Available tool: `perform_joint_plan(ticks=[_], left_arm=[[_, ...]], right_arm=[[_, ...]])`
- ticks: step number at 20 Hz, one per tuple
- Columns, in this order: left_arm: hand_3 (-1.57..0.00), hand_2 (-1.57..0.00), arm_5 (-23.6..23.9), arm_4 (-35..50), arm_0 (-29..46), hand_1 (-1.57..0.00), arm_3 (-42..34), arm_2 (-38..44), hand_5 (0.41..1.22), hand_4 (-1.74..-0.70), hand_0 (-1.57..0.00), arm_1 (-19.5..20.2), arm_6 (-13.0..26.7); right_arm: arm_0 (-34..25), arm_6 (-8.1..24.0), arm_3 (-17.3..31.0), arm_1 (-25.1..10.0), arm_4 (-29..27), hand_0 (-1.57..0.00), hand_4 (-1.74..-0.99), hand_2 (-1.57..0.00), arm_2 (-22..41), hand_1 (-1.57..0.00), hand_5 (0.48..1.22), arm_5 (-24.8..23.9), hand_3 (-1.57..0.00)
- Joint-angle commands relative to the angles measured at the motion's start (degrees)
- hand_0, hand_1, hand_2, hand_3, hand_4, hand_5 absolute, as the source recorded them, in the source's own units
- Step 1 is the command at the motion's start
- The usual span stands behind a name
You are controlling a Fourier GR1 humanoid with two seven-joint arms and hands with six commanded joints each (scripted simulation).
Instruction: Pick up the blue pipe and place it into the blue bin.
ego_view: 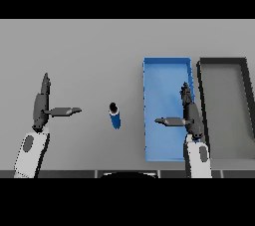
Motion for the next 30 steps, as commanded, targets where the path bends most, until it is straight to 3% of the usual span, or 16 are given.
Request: perform_joint_plan(ticks=[1, 6, 8, 10, 16, 20, 25, 28, 30], left_arm=[[0.0, 0.0, 0.04, -0.01, 0.0, 0.0, -0.03, 0.01, 0.591, -1.07, 0.0, -0.04, -0.25], [0.0, 0.0, 0.24, -0.14, -0.07, 0.0, -0.21, -0.02, 0.591, -1.07, 0.0, -0.04, -0.34], [0.0, 0.0, -13.0, 0.98, 0.22, 0.0, -1.05, -2.93, 0.59, -1.07, 0.0, 7.63, -3.52], [0.0, 0.0, -18.18, 1.47, -0.05, 0.0, -0.36, -3.73, 0.587, -1.08, 0.0, 10.27, -4.74], [0.0, 0.0, -22.41, 2.54, 0.75, 0.0, -1.34, -4.74, 0.605, -1.09, 0.0, 11.69, -6.28], [0.0, 0.0, -28.48, 2.73, 2.39, 0.0, -5.24, -8.4, 0.554, -1.1, 0.0, 13.17, -7.51], [0.0, 0.0, -29.84, -0.02, 3.9, 0.0, -9.91, -14.3, 0.49, -1.17, 0.0, 10.54, -5.78], [0.0, 0.0, -28.01, -3.19, 3.44, 0.0, -10.84, -17.4, 0.469, -1.18, 0.0, 7.22, -4.29], [0.0, 0.0, -27.49, -5.48, 3.03, 0.0, -8.56, -18.5, 0.464, -1.19, 0.0, 5.47, -5.54]], right_arm=[[0.0, 0.0, 0.0, -0.02, -0.03, 0.0, -1.225, 0.0, -0.02, 0.0, 0.617, -0.04, 0.0], [0.19, -0.05, -0.18, -0.14, -0.15, 0.0, -1.225, 0.0, -0.04, 0.0, 0.617, 0.12, 0.0], [3.32, -4.1, -3.81, -4.31, 4.9, 0.0, -1.224, 0.0, 3.65, 0.0, 0.618, 2.51, 0.0], [4.9, -4.48, -5.71, -5.59, 7.06, 0.0, -1.225, 0.0, 5.41, 0.0, 0.62, 3.32, 0.0], [5.69, -2.03, -7.47, -6.26, 9.78, 0.0, -1.185, 0.0, 6.39, 0.0, 0.597, 2.11, 0.0], [5.06, -3.54, -6.94, -7.02, 9.66, 0.0, -1.198, 0.0, 6.59, 0.0, 0.607, 3.21, 0.0], [5.9, -4.42, -7.27, -7.25, 10.13, 0.0, -1.211, 0.0, 6.66, 0.0, 0.613, 3.05, 0.0], [5.47, -2.08, -7.6, -6.57, 10.19, 0.0, -1.221, 0.0, 7.17, 0.0, 0.618, 3.09, 0.0], [5.38, -2.14, -8.04, -6.25, 10.18, 0.0, -1.223, 0.0, 7.22, 0.0, 0.62, 2.77, 0.0]])
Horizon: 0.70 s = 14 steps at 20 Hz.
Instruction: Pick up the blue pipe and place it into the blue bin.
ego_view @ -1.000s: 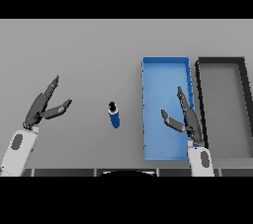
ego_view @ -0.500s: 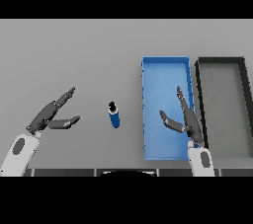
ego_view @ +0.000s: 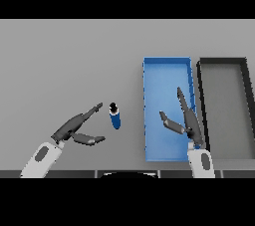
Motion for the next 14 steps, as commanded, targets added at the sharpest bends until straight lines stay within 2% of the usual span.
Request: perform_joint_plan(ticks=[1, 3, 5, 8, 10, 12, 14], left_arm=[[0.0, 0.0, 0.06, -0.44, -0.24, 0.0, 0.52, -0.45, 0.463, -1.19, 0.0, -0.67, 0.05], [0.0, 0.0, 0.45, -0.87, -1.74, 0.0, 2.44, -1.5, 0.467, -1.2, 0.0, -3.8, 0.39], [0.0, 0.0, 0.84, -1.65, -3.43, 0.0, 5.34, -2.59, 0.467, -1.2, 0.0, -6.93, 2.74], [0.0, 0.0, 0.55, -1.18, -5.69, 0.0, 8.82, -2.64, 0.469, -1.19, 0.0, -10.13, 2.34], [0.0, 0.0, 0.22, -3.18, -7.56, 0.0, 11.75, -3.29, 0.459, -1.15, 0.0, -10.8, 1.48], [0.0, 0.0, 0.64, -4.75, -9.52, 0.0, 14.69, -3.78, 0.462, -1.13, 0.0, -12.53, 0.89], [0.0, 0.0, -0.09, -3.51, -9.91, 0.0, 16.27, -3.93, 0.495, -1.17, 0.0, -15.17, -1.13]], right_arm=[[0.07, -0.03, -0.36, -0.01, -0.32, 0.0, -1.228, 0.0, -0.11, 0.0, 0.621, 0.09, 0.0], [0.5, 0.03, -0.33, 0.0, 0.09, 0.0, -1.231, 0.0, 0.06, 0.0, 0.623, -0.02, 0.0], [1.25, -0.64, -0.36, -0.07, -0.1, 0.0, -1.229, 0.0, -0.26, 0.0, 0.621, -0.09, 0.0], [1.65, -0.43, -1.4, -0.23, 0.25, 0.0, -1.212, 0.0, -0.26, 0.0, 0.61, -0.45, 0.0], [2.13, -0.05, -2.09, -0.85, -0.35, 0.0, -1.206, 0.0, -0.63, 0.0, 0.606, 0.05, 0.0], [0.89, 0.74, -1.31, -0.32, -0.2, 0.0, -1.201, 0.0, -0.39, 0.0, 0.605, -0.06, 0.0], [2.24, -0.14, -1.09, -0.47, -0.31, 0.0, -1.204, 0.0, -0.47, 0.0, 0.607, 0.17, 0.0]])
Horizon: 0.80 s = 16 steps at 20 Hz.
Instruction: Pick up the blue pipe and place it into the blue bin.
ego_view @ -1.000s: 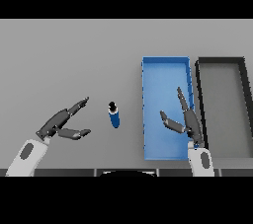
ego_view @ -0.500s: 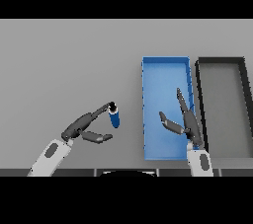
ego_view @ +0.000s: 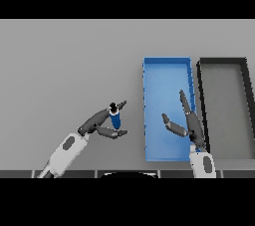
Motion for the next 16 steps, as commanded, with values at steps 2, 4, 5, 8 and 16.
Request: perform_joint_plan(ticks=[2, 4, 5, 8, 16], left_arm=[[0.0, 0.0, 0.36, 0.53, -0.54, 0.0, 0.74, 0.29, 0.533, -1.21, 0.0, -1.51, -1.09], [-0.04, -0.11, 0.52, 1.62, -0.76, -0.04, 0.94, 0.9, 0.585, -1.27, 0.0, -2.49, -1.71], [-0.12, -0.22, 0.88, 1.76, -0.81, -0.14, 1.1, 0.91, 0.617, -1.29, -0.03, -3.05, -0.86], [-0.7, -0.73, 1.76, 3.09, -0.51, -0.68, 2.43, 1.58, 0.856, -1.42, -0.5, -5.19, -0.06], [-1.35, -1.43, 3.36, 0.41, 0.33, -1.42, 1.03, -0.73, 1.16, -1.68, -1.39, -5.44, -4.53]], right_arm=[[-0.16, -0.32, -0.57, 0.11, -0.82, 0.0, -1.206, 0.0, -0.23, 0.0, 0.606, 0.22, 0.0], [-0.17, -0.15, -0.28, -0.09, -0.18, 0.0, -1.196, 0.0, -0.38, 0.0, 0.603, -0.27, 0.0], [-0.89, 0.14, 0.27, -0.09, -0.21, 0.0, -1.196, 0.0, -0.53, 0.0, 0.605, -0.31, 0.0], [-1.14, 0.38, -0.01, -0.05, -0.79, 0.0, -1.196, 0.0, -0.59, 0.0, 0.604, 0.03, 0.0], [-1.14, -0.61, 1.15, 0.15, -1.34, 0.0, -1.192, 0.0, -0.76, 0.0, 0.602, 0.44, 0.0]])
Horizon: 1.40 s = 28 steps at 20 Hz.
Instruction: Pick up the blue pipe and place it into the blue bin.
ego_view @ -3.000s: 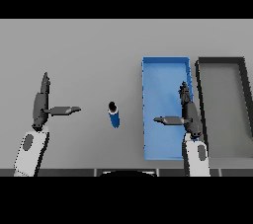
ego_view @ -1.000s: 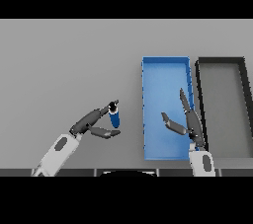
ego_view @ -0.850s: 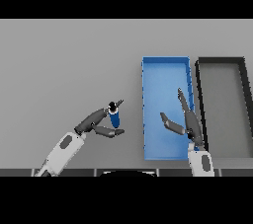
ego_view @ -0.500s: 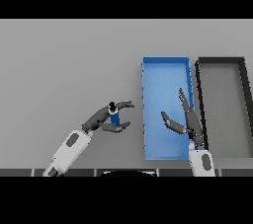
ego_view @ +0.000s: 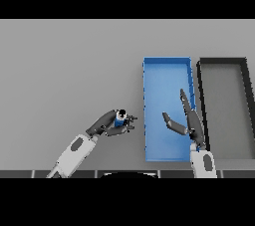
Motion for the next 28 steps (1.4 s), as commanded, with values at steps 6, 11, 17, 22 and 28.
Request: perform_joint_plan(ticks=[6, 11, 17, 22, 28], left_arm=[[-1.45, -1.53, 1.86, 1.4, -1.14, -1.53, -6.82, -0.47, 1.205, -1.73, -1.52, -2.07, -0.48], [-1.49, -1.56, 1.7, 1.16, -2.43, -1.56, -12.1, -1.09, 1.216, -1.74, -1.56, -2.09, 5.11], [-1.5, -1.57, 1.26, -0.01, -3.76, -1.57, -13.19, -0.59, 1.219, -1.74, -1.57, -2.42, 9.48], [-1.5, -1.57, 0.38, -1.47, -2.45, -1.57, -12.52, -0.74, 1.22, -1.74, -1.57, -2.94, 8.79], [-1.49, -1.57, -0.52, -2.26, -2.88, -1.57, -13.03, 0.21, 1.221, -1.74, -1.57, -3.39, 9.57]], right_arm=[[0.44, -0.52, -0.08, -0.85, 0.75, 0.0, -1.18, 0.0, -0.42, 0.0, 0.604, -0.36, 0.0], [1.0, -1.13, -1.06, -0.8, 1.13, 0.0, -1.144, 0.0, -0.11, 0.0, 0.601, -0.52, 0.0], [0.35, -1.68, -0.43, -1.06, 0.61, 0.0, -1.141, 0.0, -0.53, 0.0, 0.605, -0.19, 0.0], [-0.36, -2.53, -1.57, -1.04, -1.83, 0.0, -1.186, 0.0, -0.72, 0.0, 0.615, 1.39, 0.0], [-3.68, 2.26, -11.11, -9.53, -22.8, 0.0, -1.282, 0.0, -1.78, 0.0, 0.537, 17.45, 0.0]])
